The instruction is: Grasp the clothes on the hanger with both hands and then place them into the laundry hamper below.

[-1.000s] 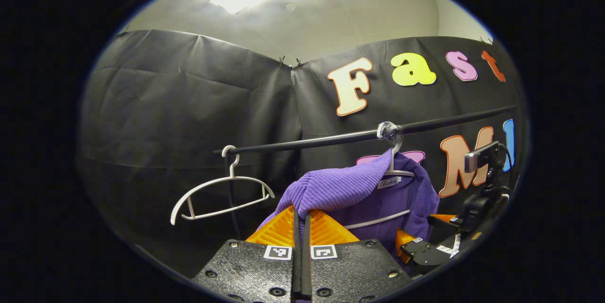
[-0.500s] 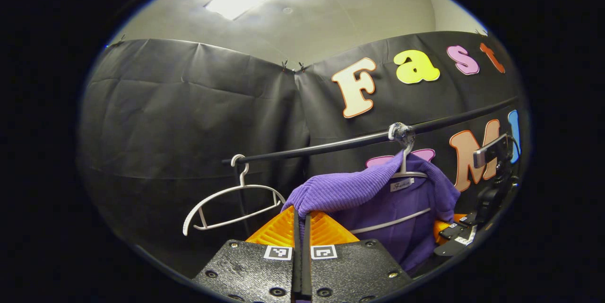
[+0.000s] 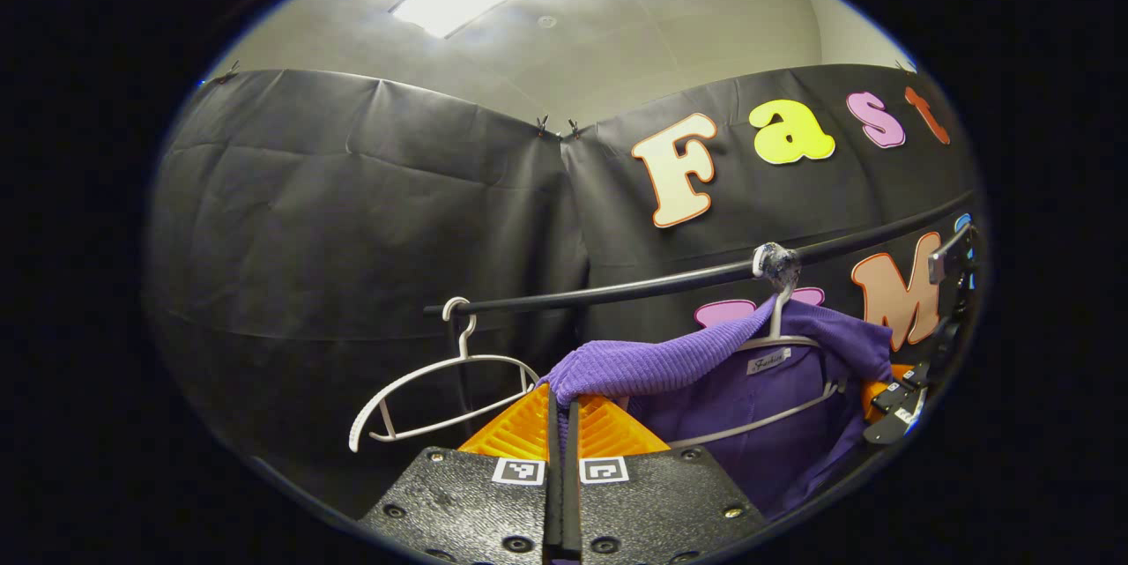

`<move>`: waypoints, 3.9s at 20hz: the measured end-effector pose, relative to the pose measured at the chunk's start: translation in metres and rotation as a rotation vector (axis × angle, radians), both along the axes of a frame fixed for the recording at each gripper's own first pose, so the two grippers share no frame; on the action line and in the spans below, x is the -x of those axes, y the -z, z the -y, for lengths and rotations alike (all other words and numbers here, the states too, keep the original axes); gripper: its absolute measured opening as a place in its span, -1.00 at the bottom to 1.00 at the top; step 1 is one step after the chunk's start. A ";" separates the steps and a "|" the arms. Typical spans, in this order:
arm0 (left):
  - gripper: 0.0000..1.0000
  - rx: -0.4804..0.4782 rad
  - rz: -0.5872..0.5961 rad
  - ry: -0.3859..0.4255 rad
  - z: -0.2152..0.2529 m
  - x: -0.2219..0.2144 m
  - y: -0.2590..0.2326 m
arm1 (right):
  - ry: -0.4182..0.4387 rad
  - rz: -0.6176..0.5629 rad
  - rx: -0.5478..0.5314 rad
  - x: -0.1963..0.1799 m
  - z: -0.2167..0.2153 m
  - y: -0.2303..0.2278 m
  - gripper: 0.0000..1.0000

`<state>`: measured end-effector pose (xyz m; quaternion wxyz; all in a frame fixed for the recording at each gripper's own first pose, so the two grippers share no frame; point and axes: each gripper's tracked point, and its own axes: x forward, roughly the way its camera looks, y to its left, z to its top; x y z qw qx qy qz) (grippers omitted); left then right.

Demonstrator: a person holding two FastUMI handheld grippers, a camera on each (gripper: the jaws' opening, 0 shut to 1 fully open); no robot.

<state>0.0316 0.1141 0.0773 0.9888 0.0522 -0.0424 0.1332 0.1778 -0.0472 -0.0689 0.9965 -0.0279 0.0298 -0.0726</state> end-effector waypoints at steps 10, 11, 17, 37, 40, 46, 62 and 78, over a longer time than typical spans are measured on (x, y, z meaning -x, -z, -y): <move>-0.99 -0.019 0.013 0.015 -0.009 -0.011 -0.019 | -0.014 0.112 0.017 -0.045 0.016 -0.030 -0.82; -1.00 -0.024 0.011 0.018 -0.011 -0.012 -0.020 | -0.022 0.115 0.012 -0.048 0.014 -0.030 -0.83; -0.95 -0.034 -0.006 0.036 -0.029 -0.024 -0.025 | -0.070 0.151 -0.010 -0.056 0.005 -0.041 -0.83; -1.00 -0.194 -0.112 0.336 -0.050 -0.096 0.029 | -0.097 0.104 0.012 -0.071 0.006 -0.023 -0.83; -0.99 -0.187 -0.131 0.360 -0.046 -0.102 0.043 | -0.097 0.070 0.005 -0.079 0.009 -0.011 -0.82; -1.00 -0.131 -0.153 0.380 -0.041 -0.111 0.065 | -0.080 0.084 -0.020 -0.093 0.018 -0.013 -0.83; -0.99 -0.151 -0.117 0.438 -0.008 -0.128 0.043 | -0.008 0.142 -0.074 -0.111 0.053 -0.027 -0.83; -1.00 -0.230 -0.088 0.462 0.015 -0.137 0.036 | 0.056 0.129 -0.160 -0.135 0.055 0.015 -0.82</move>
